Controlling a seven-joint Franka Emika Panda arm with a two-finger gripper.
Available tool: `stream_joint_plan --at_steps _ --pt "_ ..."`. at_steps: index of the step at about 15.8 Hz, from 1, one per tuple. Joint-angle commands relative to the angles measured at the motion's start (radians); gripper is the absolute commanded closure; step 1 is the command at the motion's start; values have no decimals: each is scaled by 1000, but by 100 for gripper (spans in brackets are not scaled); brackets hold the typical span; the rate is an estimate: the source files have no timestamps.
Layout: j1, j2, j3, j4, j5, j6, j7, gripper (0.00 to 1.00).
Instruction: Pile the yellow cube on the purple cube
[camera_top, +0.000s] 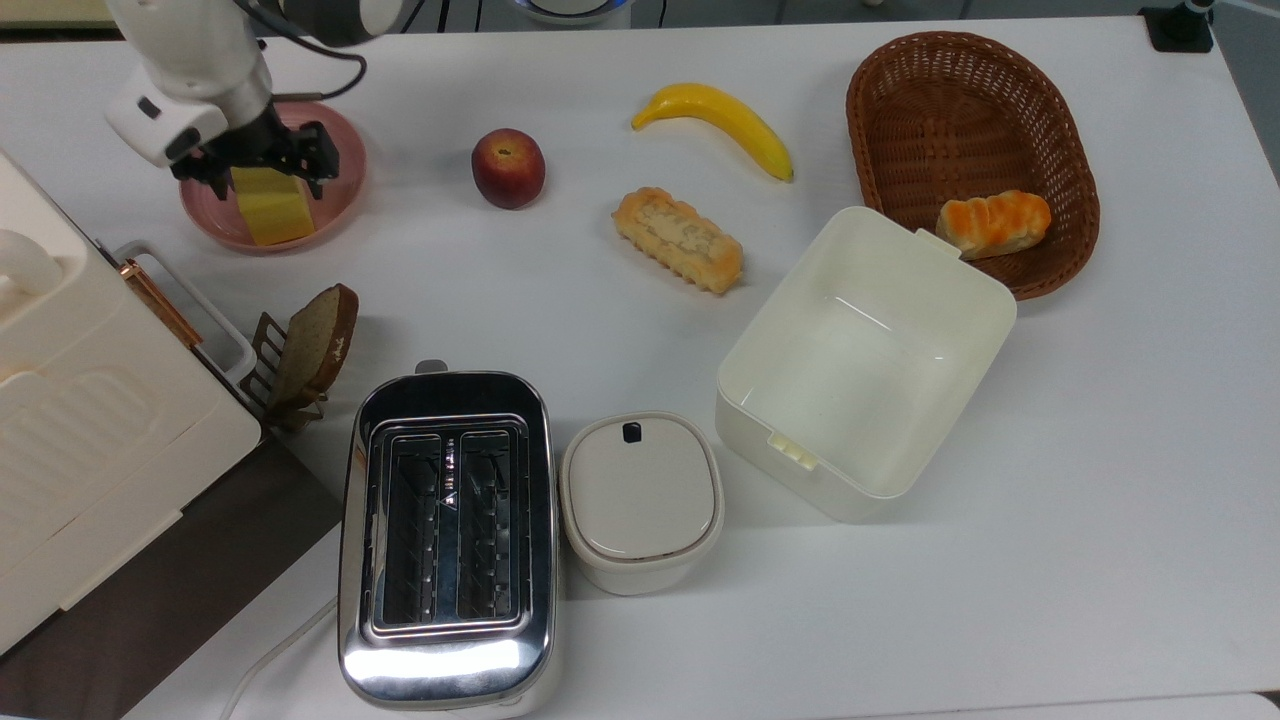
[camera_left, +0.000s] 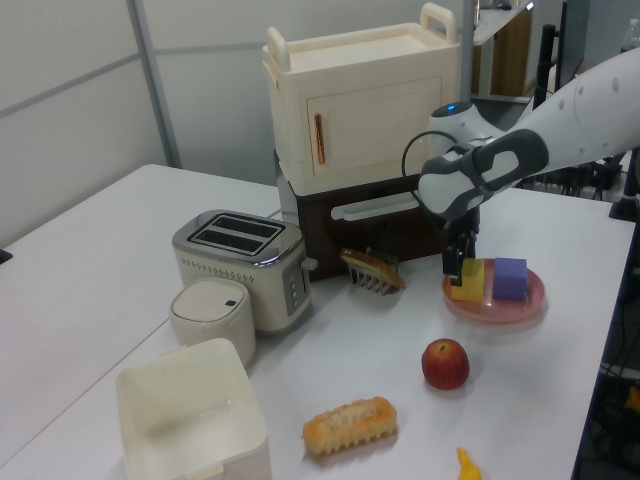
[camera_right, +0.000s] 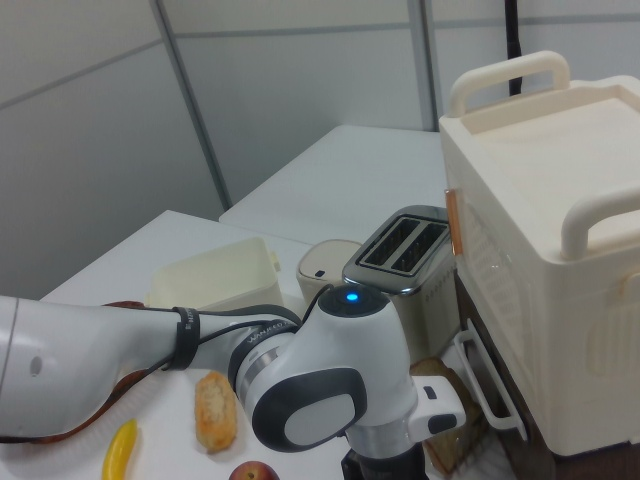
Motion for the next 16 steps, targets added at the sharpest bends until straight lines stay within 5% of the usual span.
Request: stream_joint_plan --at_steps 1,3,4,11,16 --pt "-3 22 18 15 17 27 -32 36" --pt "-3 20 18 15 17 26 -32 86" --pt "-3 17 18 17 17 21 -32 100" --pt "-49 -26 18 147 48 -159 -30 100" --pt "-110 -78 18 156 49 -250 -43 100"
